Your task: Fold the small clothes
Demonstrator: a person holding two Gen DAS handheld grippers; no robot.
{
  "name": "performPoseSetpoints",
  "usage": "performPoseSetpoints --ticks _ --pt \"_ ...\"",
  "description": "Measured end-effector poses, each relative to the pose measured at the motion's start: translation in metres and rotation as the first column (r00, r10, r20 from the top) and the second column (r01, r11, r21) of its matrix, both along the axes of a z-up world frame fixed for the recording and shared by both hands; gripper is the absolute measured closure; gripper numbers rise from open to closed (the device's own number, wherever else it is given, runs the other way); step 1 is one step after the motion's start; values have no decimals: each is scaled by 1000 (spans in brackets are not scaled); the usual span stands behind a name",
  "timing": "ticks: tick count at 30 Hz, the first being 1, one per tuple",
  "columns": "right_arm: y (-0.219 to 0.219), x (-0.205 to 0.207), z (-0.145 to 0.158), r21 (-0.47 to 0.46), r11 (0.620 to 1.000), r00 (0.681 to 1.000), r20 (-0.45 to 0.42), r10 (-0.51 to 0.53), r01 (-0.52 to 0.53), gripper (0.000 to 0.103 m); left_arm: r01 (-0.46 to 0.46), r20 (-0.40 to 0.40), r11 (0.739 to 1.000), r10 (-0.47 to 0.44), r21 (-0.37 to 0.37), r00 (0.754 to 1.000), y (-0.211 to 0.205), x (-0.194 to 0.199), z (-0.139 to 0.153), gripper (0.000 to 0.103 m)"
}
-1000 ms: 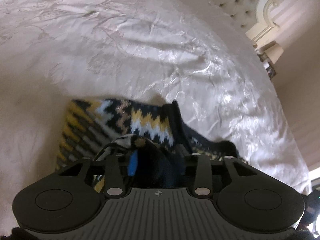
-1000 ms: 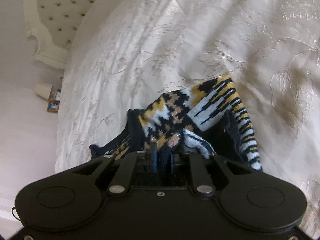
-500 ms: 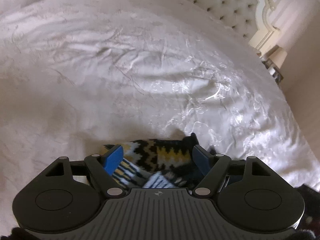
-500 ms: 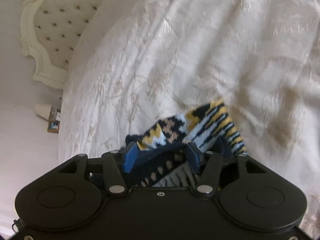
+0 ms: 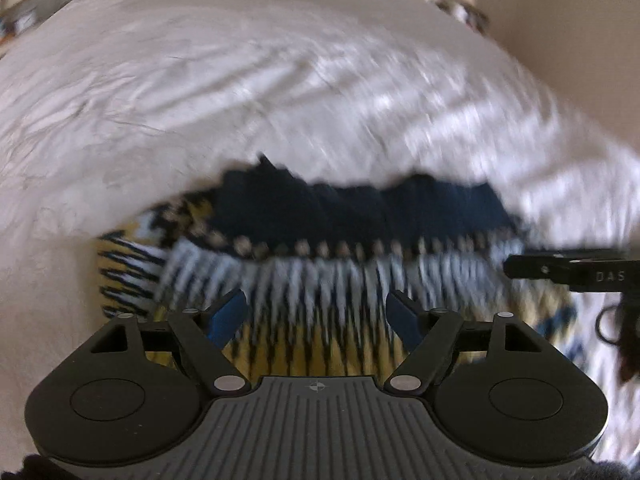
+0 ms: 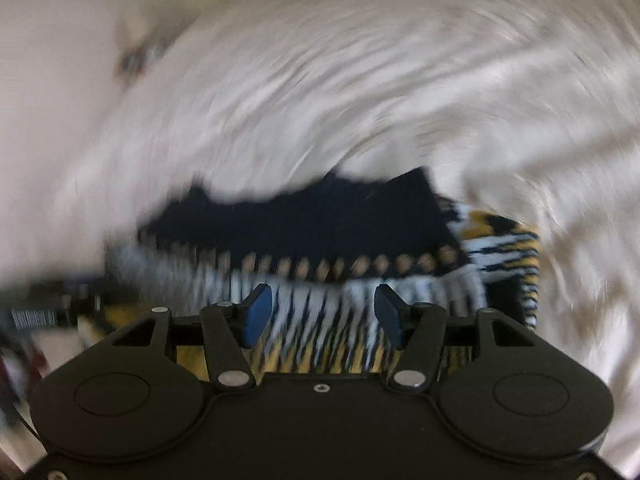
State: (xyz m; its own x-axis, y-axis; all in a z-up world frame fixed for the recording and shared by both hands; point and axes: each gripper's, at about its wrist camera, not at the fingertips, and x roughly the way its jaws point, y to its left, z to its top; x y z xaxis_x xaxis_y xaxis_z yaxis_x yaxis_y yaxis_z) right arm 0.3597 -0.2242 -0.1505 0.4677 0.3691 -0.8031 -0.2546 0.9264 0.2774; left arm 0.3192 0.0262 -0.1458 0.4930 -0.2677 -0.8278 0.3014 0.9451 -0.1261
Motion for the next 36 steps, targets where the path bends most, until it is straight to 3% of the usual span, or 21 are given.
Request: performPoseSetpoints --ticks 4,6,7,11,14,20,22,24,25,27,33,36 --pt "21 -15 -23 -252 959 990 7 140 -133 40 63 -47 978 -55 199 997 2 -11 -26 26" --pt "11 -18 -33 -298 948 993 10 120 -111 40 22 -65 980 -9 196 998 23 -13 -33 25" --pt "3 -17 -35 -285 954 995 12 98 -90 40 -2 -70 985 14 174 997 34 -13 -34 23" --pt "-14 -17 -31 -266 963 998 23 55 -47 41 -54 -78 977 71 204 994 54 -12 -32 21" --pt "-18 -25 -19 -223 975 998 47 31 -20 37 -124 -71 984 134 126 988 61 -17 -19 21" --pt "-37 -71 -1 -81 994 995 70 -65 70 36 -82 -39 996 83 24 996 49 -60 -5 21" --pt "-46 -89 -5 -77 993 995 39 -91 94 36 -44 -92 998 48 47 995 42 -73 -15 21" --pt "-54 -103 -12 -93 989 994 4 -111 111 36 -33 -151 991 53 127 987 41 -82 -32 21" --pt "-57 -107 -14 -105 987 993 -6 -121 120 36 -45 -167 992 65 121 984 44 -86 -39 21" --pt "-64 -113 -17 -108 982 987 -20 -157 154 36 -72 -159 994 86 86 984 51 -90 -42 21" --pt "-74 -106 -22 -11 974 972 -66 -226 226 37 -57 -144 993 72 105 987 48 -98 -35 21" --pt "-69 -102 -36 -55 980 975 -109 -196 191 59 -81 -149 992 94 92 984 54 -104 -40 21"
